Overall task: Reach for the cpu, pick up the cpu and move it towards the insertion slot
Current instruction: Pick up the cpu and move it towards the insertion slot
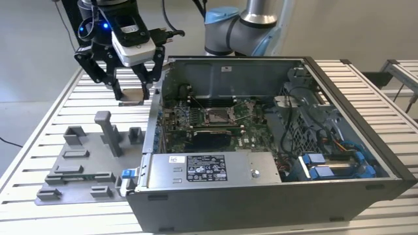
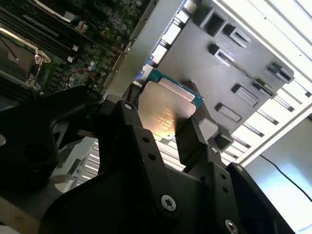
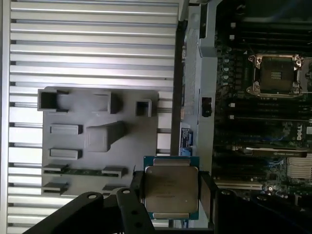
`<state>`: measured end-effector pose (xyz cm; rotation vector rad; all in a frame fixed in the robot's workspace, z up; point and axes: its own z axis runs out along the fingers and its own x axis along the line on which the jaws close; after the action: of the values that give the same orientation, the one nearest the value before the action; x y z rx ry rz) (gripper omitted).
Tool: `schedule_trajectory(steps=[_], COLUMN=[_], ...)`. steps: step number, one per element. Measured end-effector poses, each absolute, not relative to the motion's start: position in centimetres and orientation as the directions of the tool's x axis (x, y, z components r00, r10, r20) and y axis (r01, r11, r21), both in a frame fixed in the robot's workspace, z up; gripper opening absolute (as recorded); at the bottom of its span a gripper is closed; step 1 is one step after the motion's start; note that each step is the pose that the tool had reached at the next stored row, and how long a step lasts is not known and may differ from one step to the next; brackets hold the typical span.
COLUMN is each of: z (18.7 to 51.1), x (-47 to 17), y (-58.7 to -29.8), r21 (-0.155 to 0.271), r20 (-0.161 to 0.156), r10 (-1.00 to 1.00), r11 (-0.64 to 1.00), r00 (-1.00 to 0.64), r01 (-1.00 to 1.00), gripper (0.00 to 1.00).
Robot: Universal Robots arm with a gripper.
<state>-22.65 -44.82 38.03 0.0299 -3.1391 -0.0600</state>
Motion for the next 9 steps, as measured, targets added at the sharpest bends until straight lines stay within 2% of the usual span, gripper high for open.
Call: schedule_trajectory(steps=[9], z=[38.0], x=[-19.9], y=[-44.8], r21=[0.038], r20=[0.001], r10=[-0.019], r11=[0.999], r00=[-1.000], r01=[-0.019], gripper=[0.00])
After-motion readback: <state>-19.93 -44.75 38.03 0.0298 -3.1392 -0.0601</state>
